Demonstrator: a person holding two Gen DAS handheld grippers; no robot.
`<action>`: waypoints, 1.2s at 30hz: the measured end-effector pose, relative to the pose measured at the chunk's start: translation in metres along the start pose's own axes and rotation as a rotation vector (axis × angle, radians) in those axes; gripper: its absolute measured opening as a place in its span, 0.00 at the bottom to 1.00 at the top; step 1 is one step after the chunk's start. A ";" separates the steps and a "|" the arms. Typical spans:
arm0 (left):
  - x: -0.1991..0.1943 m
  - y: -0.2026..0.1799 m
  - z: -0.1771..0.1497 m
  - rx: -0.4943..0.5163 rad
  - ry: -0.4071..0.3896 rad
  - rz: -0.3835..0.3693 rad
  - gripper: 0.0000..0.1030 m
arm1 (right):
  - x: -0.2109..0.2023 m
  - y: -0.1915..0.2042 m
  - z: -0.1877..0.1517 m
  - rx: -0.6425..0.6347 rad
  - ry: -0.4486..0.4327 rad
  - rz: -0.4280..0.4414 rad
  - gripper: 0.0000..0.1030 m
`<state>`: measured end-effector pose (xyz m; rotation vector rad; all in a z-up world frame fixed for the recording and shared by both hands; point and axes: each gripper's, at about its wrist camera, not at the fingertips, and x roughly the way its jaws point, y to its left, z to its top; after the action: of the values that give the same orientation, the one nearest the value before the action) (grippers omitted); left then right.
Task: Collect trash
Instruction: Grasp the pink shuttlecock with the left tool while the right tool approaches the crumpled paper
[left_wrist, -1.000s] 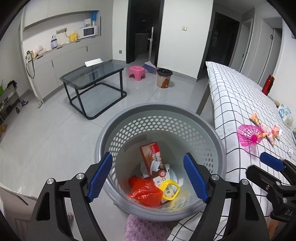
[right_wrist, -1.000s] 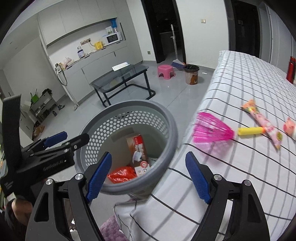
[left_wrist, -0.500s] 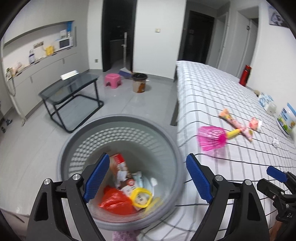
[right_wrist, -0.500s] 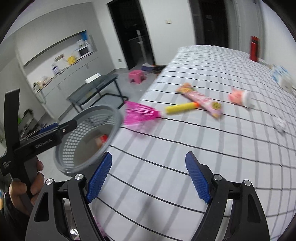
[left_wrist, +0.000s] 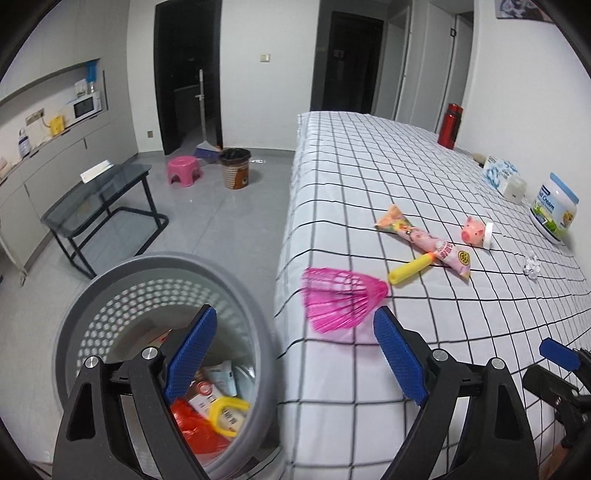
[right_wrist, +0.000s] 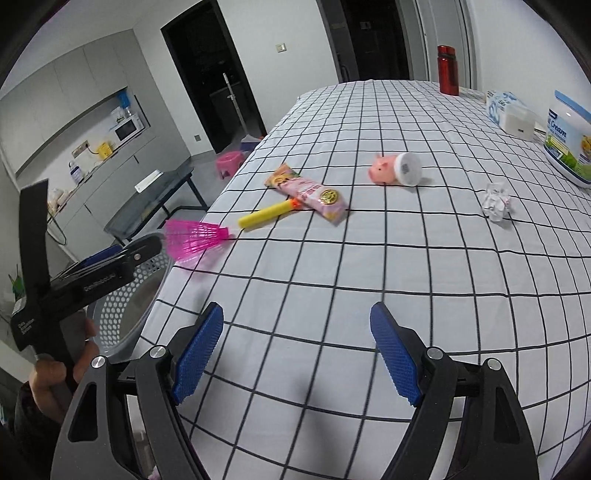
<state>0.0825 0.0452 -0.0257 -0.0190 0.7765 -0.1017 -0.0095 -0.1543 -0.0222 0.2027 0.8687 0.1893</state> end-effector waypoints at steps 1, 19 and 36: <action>0.003 -0.003 0.001 0.004 0.001 -0.002 0.82 | 0.000 -0.002 -0.001 0.004 -0.001 -0.002 0.76; 0.043 -0.041 0.011 0.040 0.065 -0.064 0.14 | 0.006 -0.029 -0.004 0.065 0.006 0.003 0.76; 0.009 -0.057 0.008 0.091 0.012 -0.091 0.05 | -0.013 -0.061 0.000 0.100 -0.037 -0.074 0.76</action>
<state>0.0898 -0.0129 -0.0231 0.0330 0.7822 -0.2238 -0.0129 -0.2161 -0.0278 0.2662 0.8486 0.0726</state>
